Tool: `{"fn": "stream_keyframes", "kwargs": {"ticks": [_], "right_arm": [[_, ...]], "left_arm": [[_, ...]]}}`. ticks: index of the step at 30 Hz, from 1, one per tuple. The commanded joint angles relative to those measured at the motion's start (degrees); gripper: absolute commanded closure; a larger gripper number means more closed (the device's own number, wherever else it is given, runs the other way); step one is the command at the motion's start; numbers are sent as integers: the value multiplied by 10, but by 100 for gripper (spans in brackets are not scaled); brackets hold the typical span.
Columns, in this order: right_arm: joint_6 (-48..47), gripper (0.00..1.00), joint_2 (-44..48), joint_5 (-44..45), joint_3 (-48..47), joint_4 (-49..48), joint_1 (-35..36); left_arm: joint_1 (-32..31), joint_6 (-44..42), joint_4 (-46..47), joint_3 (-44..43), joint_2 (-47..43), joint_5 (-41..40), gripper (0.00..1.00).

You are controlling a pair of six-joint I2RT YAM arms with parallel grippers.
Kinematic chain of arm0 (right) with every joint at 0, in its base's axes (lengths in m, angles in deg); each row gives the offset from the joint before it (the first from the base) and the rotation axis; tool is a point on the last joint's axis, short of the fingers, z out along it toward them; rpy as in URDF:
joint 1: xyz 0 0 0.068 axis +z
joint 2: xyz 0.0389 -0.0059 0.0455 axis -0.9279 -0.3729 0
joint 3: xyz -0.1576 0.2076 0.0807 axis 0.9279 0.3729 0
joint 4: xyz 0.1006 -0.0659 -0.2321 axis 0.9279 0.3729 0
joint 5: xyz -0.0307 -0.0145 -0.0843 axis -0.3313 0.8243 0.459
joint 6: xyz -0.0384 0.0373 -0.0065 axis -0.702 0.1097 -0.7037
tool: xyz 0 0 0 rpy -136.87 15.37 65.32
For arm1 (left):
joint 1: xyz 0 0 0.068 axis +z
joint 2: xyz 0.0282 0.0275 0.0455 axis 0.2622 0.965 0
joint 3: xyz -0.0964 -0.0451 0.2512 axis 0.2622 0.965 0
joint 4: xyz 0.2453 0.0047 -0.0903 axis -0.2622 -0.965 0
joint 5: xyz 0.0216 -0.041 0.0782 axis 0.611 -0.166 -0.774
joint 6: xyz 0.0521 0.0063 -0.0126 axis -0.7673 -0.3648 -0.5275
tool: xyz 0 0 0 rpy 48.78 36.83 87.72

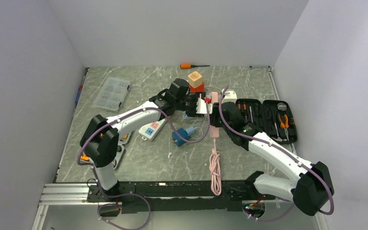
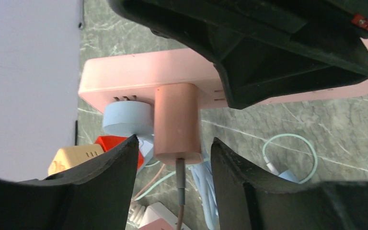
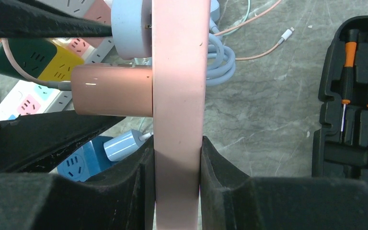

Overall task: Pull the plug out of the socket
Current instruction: Remove the plug from the socket.

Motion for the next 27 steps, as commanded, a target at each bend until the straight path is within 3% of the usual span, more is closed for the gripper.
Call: {"fn": "stream_keyframes", "kwargs": {"ticks": [1,8,20,22,25,27], "right_arm": [[-5,100,25,9,-50,-101,8],[0,100,14,3,-49,-116,22],[7,100,-12,0,-37,-119,40],[8,100,-14,5,-32,-116,40],[4,100,-10,30,-22,-108,41],[-1,100,-6,52,-12,-93,37]], "left_arm": [[-4,6,-13,-12,4,0,42],[-12,22,-17,-45,29,-11,55],[-25,21,-37,-74,39,-7,59],[-25,16,-43,-73,37,-9,66],[-25,-9,-60,-63,27,-17,96],[-20,-20,-60,-45,14,-26,100]]}}
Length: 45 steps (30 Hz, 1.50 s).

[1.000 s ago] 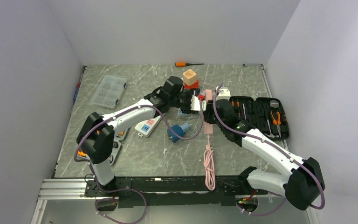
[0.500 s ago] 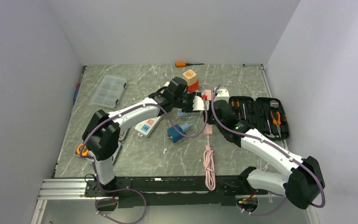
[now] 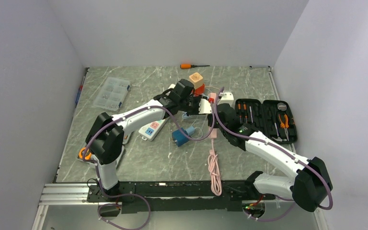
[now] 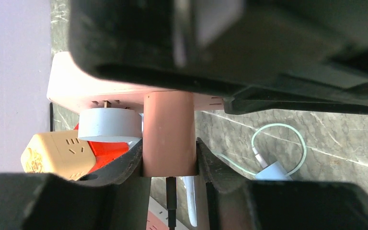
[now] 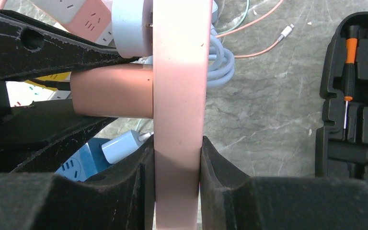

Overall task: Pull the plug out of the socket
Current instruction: Remove the plug from the socket, then place the plug at the center of the board.

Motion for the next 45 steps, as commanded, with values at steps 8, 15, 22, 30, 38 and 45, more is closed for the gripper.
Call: {"fn": "stream_keyframes", "kwargs": {"ticks": [8,15,22,30,38,45], "right_arm": [[22,100,34,53,50,-39,-27],[55,100,13,94,36,20,-61],[39,100,34,67,42,1,-63],[7,100,97,17,49,-38,-64],[9,100,114,-2,45,-37,-64],[4,100,129,8,45,-27,-65]], "left_arm": [[37,-73,-73,9,-67,33,100],[70,-97,-104,22,-98,43,100],[74,-100,-94,35,-94,51,100],[38,-101,-71,48,-43,41,97],[-16,-84,-62,11,36,39,82],[-28,-71,-40,-15,92,39,68]]}}
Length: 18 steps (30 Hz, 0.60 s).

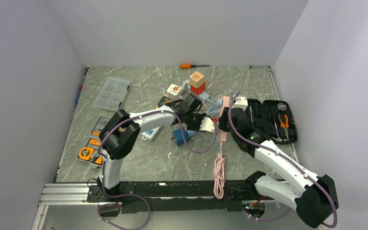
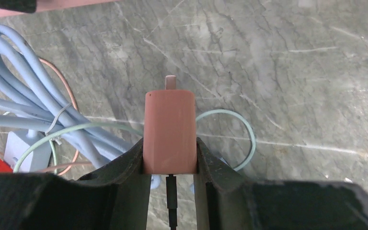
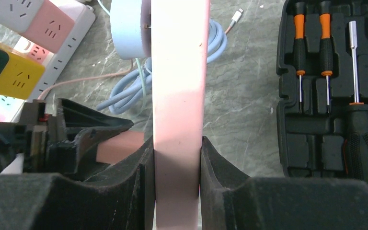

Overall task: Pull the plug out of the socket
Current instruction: Place the plug at the center of the board.

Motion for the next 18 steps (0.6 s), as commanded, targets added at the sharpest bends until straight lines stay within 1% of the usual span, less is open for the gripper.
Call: {"fn": "stream_keyframes", "kwargs": {"ticks": [1,3,4,5,8,9,10,11,14,18], "right_arm": [[-9,100,34,14,-18,-55,0],[-9,100,33,14,-20,-55,0],[-9,100,31,13,-20,-56,0],[-9,100,30,12,-21,-57,0],[-8,100,28,9,-21,-58,0],[-8,100,29,9,-20,-59,1],[-8,100,30,8,-18,-60,0],[-9,100,31,8,-17,-61,-1],[-11,100,35,2,-15,-62,-1],[-14,100,39,-9,-14,-64,-1]], "left_arm": [[-2,20,33,-37,21,9,67],[-9,36,33,-43,26,12,63],[-12,40,32,-41,23,15,57],[-14,41,31,-35,17,19,48],[-18,34,22,-6,-7,29,30],[-18,35,12,-2,-14,33,18],[-18,36,-3,-2,-21,38,3],[-18,38,-16,-4,-30,40,1],[-11,42,-50,-17,-68,39,1],[26,86,-106,-80,-113,40,1]]}}
